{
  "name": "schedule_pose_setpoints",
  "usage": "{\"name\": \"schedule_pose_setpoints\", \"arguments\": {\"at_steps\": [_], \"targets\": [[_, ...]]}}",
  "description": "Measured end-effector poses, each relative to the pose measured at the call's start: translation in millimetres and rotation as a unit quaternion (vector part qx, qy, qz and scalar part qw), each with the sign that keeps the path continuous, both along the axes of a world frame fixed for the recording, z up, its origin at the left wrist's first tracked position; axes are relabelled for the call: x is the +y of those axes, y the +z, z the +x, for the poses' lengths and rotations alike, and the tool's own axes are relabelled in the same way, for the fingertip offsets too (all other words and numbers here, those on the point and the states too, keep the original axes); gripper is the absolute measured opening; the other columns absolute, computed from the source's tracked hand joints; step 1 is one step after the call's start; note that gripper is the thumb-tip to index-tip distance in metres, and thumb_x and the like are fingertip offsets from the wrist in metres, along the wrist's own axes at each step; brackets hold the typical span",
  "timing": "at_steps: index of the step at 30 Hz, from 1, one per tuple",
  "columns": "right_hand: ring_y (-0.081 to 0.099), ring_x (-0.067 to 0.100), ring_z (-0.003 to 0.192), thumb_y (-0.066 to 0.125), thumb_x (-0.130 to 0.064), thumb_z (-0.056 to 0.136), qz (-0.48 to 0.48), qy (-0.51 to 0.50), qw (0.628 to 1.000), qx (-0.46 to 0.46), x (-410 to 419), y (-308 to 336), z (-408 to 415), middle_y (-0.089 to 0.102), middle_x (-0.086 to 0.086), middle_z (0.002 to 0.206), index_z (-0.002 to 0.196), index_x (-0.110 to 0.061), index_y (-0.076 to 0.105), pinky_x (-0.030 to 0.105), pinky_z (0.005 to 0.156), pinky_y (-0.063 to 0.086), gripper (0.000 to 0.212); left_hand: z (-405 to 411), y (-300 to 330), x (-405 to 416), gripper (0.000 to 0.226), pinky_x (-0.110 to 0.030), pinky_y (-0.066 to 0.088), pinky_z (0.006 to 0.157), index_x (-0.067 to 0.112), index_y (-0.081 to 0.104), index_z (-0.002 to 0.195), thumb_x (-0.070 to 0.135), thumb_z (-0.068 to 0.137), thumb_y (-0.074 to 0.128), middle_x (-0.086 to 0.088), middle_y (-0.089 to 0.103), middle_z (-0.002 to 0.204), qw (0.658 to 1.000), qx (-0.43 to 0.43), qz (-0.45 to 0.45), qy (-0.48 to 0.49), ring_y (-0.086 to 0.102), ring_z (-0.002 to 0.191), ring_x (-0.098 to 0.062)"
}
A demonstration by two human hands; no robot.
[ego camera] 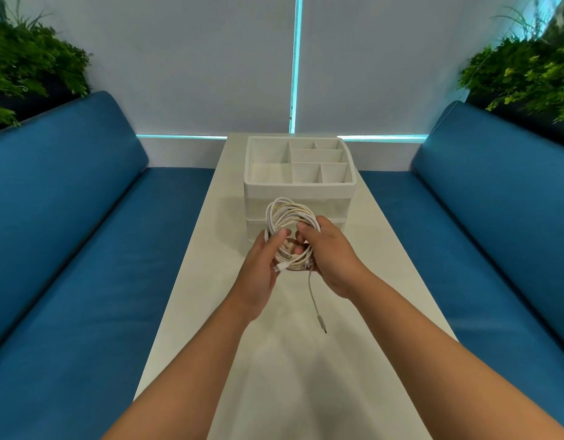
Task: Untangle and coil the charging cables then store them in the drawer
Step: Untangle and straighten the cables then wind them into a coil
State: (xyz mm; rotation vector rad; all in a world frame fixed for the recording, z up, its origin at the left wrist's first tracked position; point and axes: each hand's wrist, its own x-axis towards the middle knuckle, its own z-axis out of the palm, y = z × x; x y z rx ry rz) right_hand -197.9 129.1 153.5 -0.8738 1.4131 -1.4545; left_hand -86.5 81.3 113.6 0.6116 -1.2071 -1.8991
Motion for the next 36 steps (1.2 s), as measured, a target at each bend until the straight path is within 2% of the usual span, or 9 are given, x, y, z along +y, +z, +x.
{"name": "schedule_pose_setpoints", "arguments": {"at_steps": [6,9,13,17,21,26,29,33,36], "targets": [[0.055,0.011,0.054,0.044,-0.021,0.102,0.011,-0.028,0.999,-0.043,-5,-4,8,0.048,0.0,0.062,0.09,-0.016,0.053,0.044,0.076,0.058,0.016,-7,-4,5,0.069,-0.041,0.046,0.099,0.008,0.065,0.096,0.065,0.092,0.027,-0.011,0.067,0.091,0.999,0.007,0.008,0.03,0.062,0.095,-0.024],[0.052,0.001,0.044,0.043,-0.023,0.101,0.026,-0.031,0.998,0.052,-3,0,9,0.05,-0.001,0.062,0.093,-0.014,0.056,0.017,0.051,0.05,0.018,-8,-8,2,0.078,-0.034,0.043,0.106,0.02,0.071,0.113,0.068,0.094,0.012,-0.006,0.071,0.112,0.999,0.023,0.025,0.037,0.063,0.112,-0.019],[0.045,0.001,0.038,0.043,-0.021,0.101,0.024,-0.014,0.997,0.067,1,4,8,0.047,0.0,0.062,0.092,-0.012,0.054,0.012,0.039,0.037,0.017,-6,-12,-3,0.086,-0.037,0.036,0.113,0.015,0.062,0.129,0.07,0.093,0.006,-0.011,0.067,0.125,0.999,-0.001,0.016,0.036,0.058,0.124,-0.021],[0.049,0.004,0.047,0.046,-0.024,0.101,-0.012,-0.01,0.999,0.043,2,4,11,0.044,-0.002,0.059,0.092,-0.016,0.055,0.013,0.044,0.041,0.015,-5,-8,-3,0.086,-0.039,0.04,0.106,0.014,0.069,0.105,0.073,0.091,0.009,-0.02,0.062,0.114,0.999,0.016,0.035,0.029,0.058,0.112,-0.029],[0.054,0.008,0.053,0.048,-0.022,0.099,-0.043,-0.007,0.999,0.005,0,6,14,0.043,-0.003,0.058,0.097,-0.016,0.058,0.022,0.058,0.049,0.011,-9,-14,1,0.082,-0.034,0.035,0.081,0.016,0.069,0.106,0.074,0.091,0.013,-0.021,0.053,0.11,0.997,0.05,0.053,0.024,0.045,0.1,-0.029],[0.043,0.009,0.049,0.049,-0.019,0.099,-0.057,-0.017,0.998,0.021,2,6,14,0.041,-0.002,0.059,0.092,-0.016,0.057,0.016,0.046,0.041,0.011,-13,-20,8,0.076,-0.032,0.031,0.068,0.027,0.075,0.102,0.07,0.093,0.012,-0.014,0.06,0.107,0.997,0.047,0.058,-0.001,0.048,0.084,-0.017],[0.042,0.003,0.045,0.047,-0.02,0.1,-0.044,-0.021,0.997,0.055,2,3,9,0.041,-0.002,0.06,0.094,-0.014,0.056,0.014,0.045,0.039,0.012,-10,-20,5,0.066,-0.03,0.035,0.073,0.019,0.069,0.109,0.061,0.099,0.018,-0.006,0.069,0.095,0.998,0.005,0.061,-0.005,0.055,0.083,-0.016],[0.042,0.001,0.046,0.046,-0.017,0.1,-0.018,-0.023,0.995,0.096,2,2,-5,0.042,-0.002,0.061,0.099,-0.011,0.057,0.012,0.045,0.037,0.012,-2,-6,-14,0.037,-0.034,0.042,0.101,0.009,0.072,0.105,0.022,0.1,0.038,-0.006,0.074,0.104,0.996,-0.063,0.007,0.068,0.065,0.103,-0.018],[0.041,0.007,0.052,0.05,-0.014,0.097,0.014,0.01,0.989,0.144,2,-2,-11,0.045,-0.002,0.061,0.096,-0.012,0.06,0.016,0.046,0.037,0.01,2,19,-30,0.037,-0.036,0.048,0.09,0.002,0.069,0.101,0.017,0.099,0.036,-0.013,0.071,0.097,0.995,-0.061,0.013,0.083,0.064,0.092,-0.024]]}}
